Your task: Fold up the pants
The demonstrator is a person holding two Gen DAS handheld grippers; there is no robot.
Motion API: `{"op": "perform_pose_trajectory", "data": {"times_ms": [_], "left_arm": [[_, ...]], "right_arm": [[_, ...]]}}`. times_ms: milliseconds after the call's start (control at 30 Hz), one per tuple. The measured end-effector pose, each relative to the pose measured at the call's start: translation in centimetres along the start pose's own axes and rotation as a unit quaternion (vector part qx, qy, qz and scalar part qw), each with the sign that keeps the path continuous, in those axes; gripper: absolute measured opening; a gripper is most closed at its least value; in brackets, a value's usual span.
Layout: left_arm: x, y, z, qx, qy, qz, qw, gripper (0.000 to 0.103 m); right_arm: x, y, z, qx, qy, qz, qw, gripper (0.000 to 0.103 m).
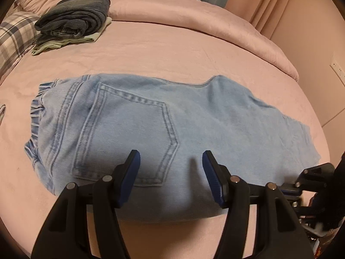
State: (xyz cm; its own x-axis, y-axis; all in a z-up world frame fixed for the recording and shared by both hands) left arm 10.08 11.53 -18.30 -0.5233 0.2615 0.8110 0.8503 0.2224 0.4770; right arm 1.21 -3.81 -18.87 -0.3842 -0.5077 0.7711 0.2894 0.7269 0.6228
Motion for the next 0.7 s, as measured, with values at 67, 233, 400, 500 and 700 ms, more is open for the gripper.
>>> {"op": "perform_pose_trajectory", "data": {"times_ms": [67,233,400,500,700], "left_arm": [[-0.5,-0.1,0.4,0.001,0.01,0.006,0.9999,0.06],[0.4,0.5,0.0,-0.008,0.026,-0.013,0.9995,0.06],[-0.9,1.0,0.1,-0.026,0.054,-0.023,0.9979,0.065],[-2.9,1.8,3.2,0.003,0.083,-0.022,0.9963,0.044],[-2.3,3.6,4.1,0.058,0.055,-0.009,0.9968,0.043]], "right_arm": [[-1.8,-0.9,0.2,0.005,-0.007,0.027,1.0,0.006],[-0.4,0.5,-1.3,-0.07,0.025,-0.019,0.997,0.016],[0.5,-0.7,-4.5,-0.119,-0.031,-0.018,0.992,0.016],[-1.3,-4.1,-4.4,-0.128,-0.05,0.049,0.989,0.016],[3.3,-7.7,-4.1,-0.208,-0.025,-0.007,0.978,0.016]]}}
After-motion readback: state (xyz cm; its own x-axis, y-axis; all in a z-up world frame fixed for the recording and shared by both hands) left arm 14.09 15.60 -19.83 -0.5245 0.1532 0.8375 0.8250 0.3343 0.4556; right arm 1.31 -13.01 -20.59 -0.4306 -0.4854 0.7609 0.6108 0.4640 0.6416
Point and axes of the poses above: each gripper's, at about its wrist camera, not at the fingertips, and x roughly against the way its jaws point, z to its left, y to its top, the point moved 7 cm from there along -x, roughly the way its jaws point, and after that the axes turned 10 degrees about x, right-handed, at the moved point
